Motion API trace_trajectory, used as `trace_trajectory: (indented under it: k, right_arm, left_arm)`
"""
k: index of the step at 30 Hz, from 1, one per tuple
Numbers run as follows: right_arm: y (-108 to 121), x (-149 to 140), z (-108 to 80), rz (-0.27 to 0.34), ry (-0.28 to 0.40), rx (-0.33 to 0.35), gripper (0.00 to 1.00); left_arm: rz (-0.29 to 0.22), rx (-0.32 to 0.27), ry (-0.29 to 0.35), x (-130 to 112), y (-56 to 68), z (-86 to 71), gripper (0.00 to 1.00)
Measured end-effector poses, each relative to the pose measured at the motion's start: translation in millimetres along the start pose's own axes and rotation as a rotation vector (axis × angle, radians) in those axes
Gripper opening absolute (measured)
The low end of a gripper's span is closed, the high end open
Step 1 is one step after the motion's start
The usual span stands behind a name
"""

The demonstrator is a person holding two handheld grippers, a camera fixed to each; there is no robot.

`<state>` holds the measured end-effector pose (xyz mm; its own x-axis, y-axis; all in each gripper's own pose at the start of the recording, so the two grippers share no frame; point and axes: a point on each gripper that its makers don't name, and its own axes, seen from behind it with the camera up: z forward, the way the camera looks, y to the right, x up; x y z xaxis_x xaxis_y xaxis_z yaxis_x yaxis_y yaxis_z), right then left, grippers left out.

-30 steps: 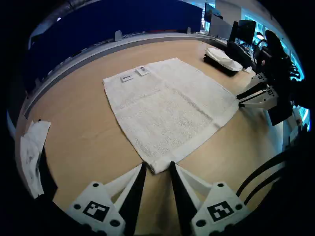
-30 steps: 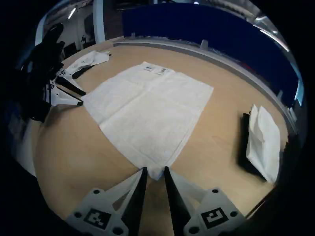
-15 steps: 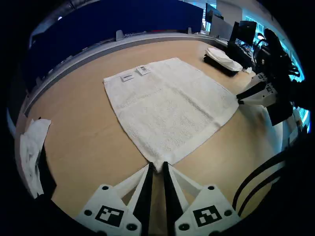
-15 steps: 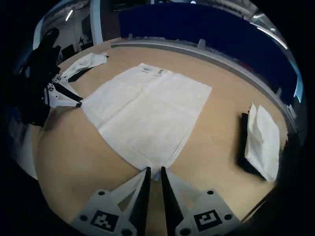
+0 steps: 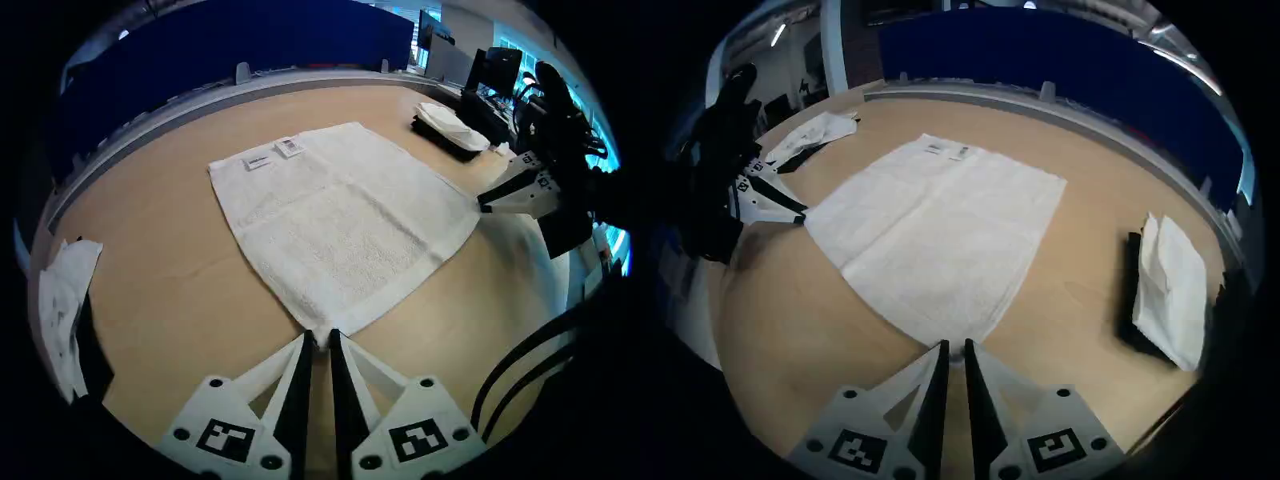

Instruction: Fold towel

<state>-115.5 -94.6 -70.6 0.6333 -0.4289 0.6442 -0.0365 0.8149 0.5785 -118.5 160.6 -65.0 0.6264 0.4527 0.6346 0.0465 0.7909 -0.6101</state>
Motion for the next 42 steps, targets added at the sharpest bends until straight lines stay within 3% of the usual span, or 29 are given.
trace_trajectory:
  k: [6,11,35,42]
  right_arm:
    - [-1.7,1.8,-4.2,0.005,0.001,0.008,0.12]
    - [2.7,3.0,-4.9,0.018,0.003,-0.006,0.03]
    - [1.2,5.5,-1.2,0.044,0.000,0.021,0.04]
    - [5.2,2.7,-4.9,-0.007,-0.005,-0.009,0.09]
  left_arm:
    - [-0.007,0.002,0.004,1.8,-0.5,-2.8,0.15]
    - [-0.003,-0.001,0.006,3.0,0.9,-3.8,0.15]
    - [-0.003,-0.011,0.005,3.2,1.4,-3.5,0.15]
    - [-0.001,-0.012,0.004,2.7,2.6,-2.5,0.15]
